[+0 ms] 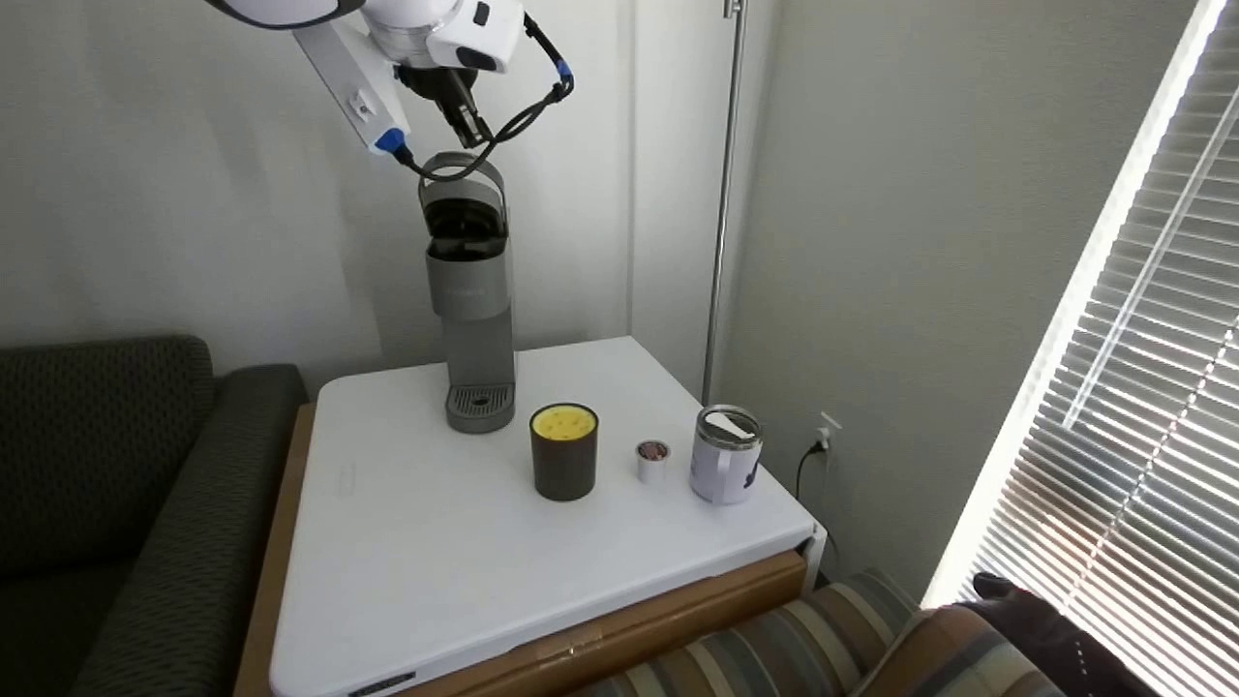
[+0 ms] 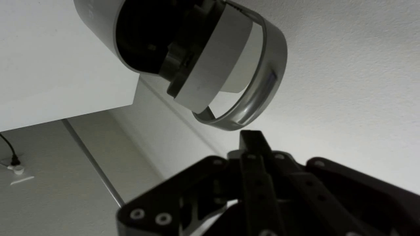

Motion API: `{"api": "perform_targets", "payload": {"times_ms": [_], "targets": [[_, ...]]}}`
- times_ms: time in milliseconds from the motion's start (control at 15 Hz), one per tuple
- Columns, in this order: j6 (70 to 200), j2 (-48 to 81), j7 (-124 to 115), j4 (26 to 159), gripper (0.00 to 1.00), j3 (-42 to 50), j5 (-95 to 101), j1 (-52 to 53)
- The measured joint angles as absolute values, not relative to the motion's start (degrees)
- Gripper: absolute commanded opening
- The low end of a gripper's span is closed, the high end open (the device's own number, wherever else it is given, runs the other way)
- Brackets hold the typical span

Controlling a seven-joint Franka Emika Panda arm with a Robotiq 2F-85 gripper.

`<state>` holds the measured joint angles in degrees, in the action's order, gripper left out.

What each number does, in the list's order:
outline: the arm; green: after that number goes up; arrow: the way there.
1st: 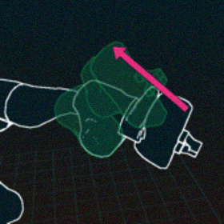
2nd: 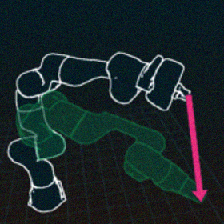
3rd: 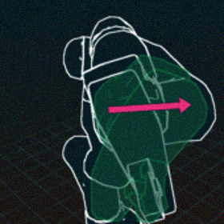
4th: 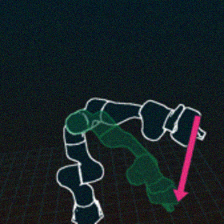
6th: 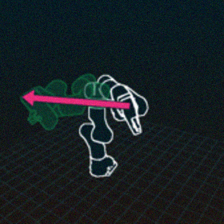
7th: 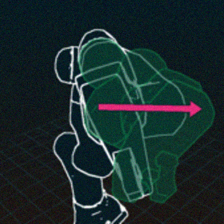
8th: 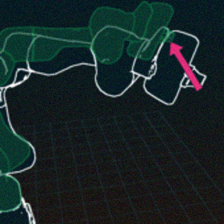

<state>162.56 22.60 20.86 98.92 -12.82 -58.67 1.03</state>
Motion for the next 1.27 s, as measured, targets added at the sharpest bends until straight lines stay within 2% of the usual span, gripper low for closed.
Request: {"api": "perform_targets", "payload": {"times_ms": [400, 667, 1267], "targets": [[162.56, 21.11, 20.58, 100.78, 0.76, -11.86, -57.61, 1.06], [162.50, 20.20, 20.09, 102.17, 1.00, -11.09, -56.98, 1.10], [162.37, 19.71, 18.20, 103.31, 1.00, -10.74, -56.60, 1.10]]}}
